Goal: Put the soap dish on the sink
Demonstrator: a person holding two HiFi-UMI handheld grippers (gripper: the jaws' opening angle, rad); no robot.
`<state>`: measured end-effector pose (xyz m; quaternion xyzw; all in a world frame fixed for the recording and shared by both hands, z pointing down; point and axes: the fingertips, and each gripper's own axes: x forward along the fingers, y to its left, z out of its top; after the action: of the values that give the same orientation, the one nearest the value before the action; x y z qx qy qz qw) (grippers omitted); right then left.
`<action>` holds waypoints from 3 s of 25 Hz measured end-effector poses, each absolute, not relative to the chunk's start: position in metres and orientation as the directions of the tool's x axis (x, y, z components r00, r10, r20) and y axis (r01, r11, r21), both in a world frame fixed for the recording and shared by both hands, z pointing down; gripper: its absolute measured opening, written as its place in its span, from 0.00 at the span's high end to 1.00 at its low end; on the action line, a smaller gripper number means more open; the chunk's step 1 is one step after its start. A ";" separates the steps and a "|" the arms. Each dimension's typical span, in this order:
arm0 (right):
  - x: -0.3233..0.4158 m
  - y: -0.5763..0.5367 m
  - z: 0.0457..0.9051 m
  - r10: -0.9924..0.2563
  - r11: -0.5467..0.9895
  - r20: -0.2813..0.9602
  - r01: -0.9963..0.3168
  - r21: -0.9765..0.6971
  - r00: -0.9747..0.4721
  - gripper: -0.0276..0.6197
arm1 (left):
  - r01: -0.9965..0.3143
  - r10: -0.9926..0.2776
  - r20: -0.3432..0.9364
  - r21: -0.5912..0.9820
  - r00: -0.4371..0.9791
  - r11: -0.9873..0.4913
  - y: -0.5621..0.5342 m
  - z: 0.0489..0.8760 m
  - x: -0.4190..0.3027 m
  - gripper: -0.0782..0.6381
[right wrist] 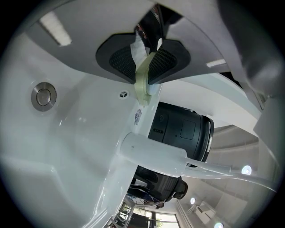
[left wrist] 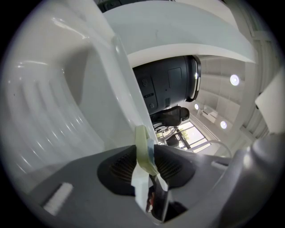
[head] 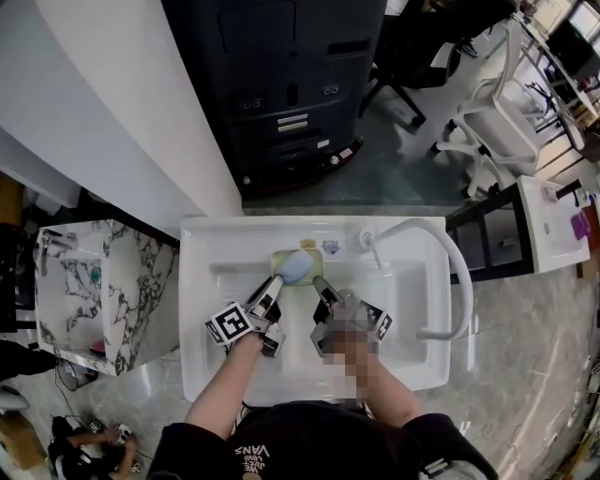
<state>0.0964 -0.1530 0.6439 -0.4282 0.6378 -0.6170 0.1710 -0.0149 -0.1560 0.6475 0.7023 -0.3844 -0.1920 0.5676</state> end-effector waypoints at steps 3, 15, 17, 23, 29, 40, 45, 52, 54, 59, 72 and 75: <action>0.096 -0.156 0.645 -0.757 -0.122 0.309 -0.340 -0.932 -0.575 0.84 | -0.316 -0.767 0.167 0.948 0.620 -0.048 -0.159 0.648 -0.016 0.66; 0.095 -0.172 0.643 -0.765 -0.106 0.310 -0.363 -0.926 -0.565 0.84 | -0.271 -0.805 0.172 0.962 0.568 0.014 -0.172 0.648 -0.019 0.66; 0.095 -0.174 0.644 -0.765 -0.104 0.309 -0.365 -0.925 -0.565 0.84 | -0.271 -0.810 0.176 0.962 0.559 0.022 -0.173 0.649 -0.019 0.66; 0.094 -0.181 0.643 -0.767 -0.091 0.311 -0.385 -0.918 -0.561 0.84 | -0.269 -0.830 0.189 0.962 0.524 0.049 -0.181 0.648 -0.022 0.66; 0.099 -0.184 0.640 -0.777 -0.072 0.315 -0.420 -0.905 -0.545 0.80 | -0.251 -0.842 0.195 0.965 0.503 0.074 -0.184 0.649 -0.021 0.66; 0.104 -0.165 0.632 -0.767 0.051 0.382 -0.642 -0.765 -0.516 0.80 | -0.251 -0.844 0.196 0.965 0.500 0.075 -0.184 0.649 -0.023 0.66; 0.087 -0.152 0.637 -0.723 0.141 0.449 -0.749 -0.648 -0.525 0.81 | -0.256 -0.838 0.193 0.964 0.510 0.067 -0.184 0.647 -0.022 0.66; 0.054 -0.147 0.639 -0.667 0.253 0.465 -0.764 -0.593 -0.582 0.95 | -0.255 -0.836 0.179 0.966 0.519 0.049 -0.184 0.641 -0.020 0.65; 0.050 -0.149 0.639 -0.663 0.267 0.469 -0.769 -0.581 -0.584 0.95 | -0.263 -0.832 0.184 0.963 0.523 0.048 -0.181 0.642 -0.021 0.64; 0.049 -0.157 0.640 -0.666 0.270 0.475 -0.779 -0.565 -0.575 0.95 | -0.264 -0.844 0.177 0.964 0.506 0.044 -0.179 0.640 -0.033 0.63; 0.049 -0.162 0.640 -0.665 0.257 0.478 -0.776 -0.575 -0.574 0.95 | -0.543 -0.811 0.241 0.833 0.533 -0.109 -0.157 0.642 -0.044 0.63; 0.049 -0.162 0.639 -0.665 0.258 0.477 -0.776 -0.576 -0.575 0.95 | -0.613 -0.795 0.273 0.775 0.541 -0.151 -0.153 0.642 -0.042 0.63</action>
<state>0.0490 -0.1622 0.6394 -0.4556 0.7902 -0.4040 -0.0688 -0.0415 -0.1528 0.6419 0.7521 -0.4682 -0.1002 0.4529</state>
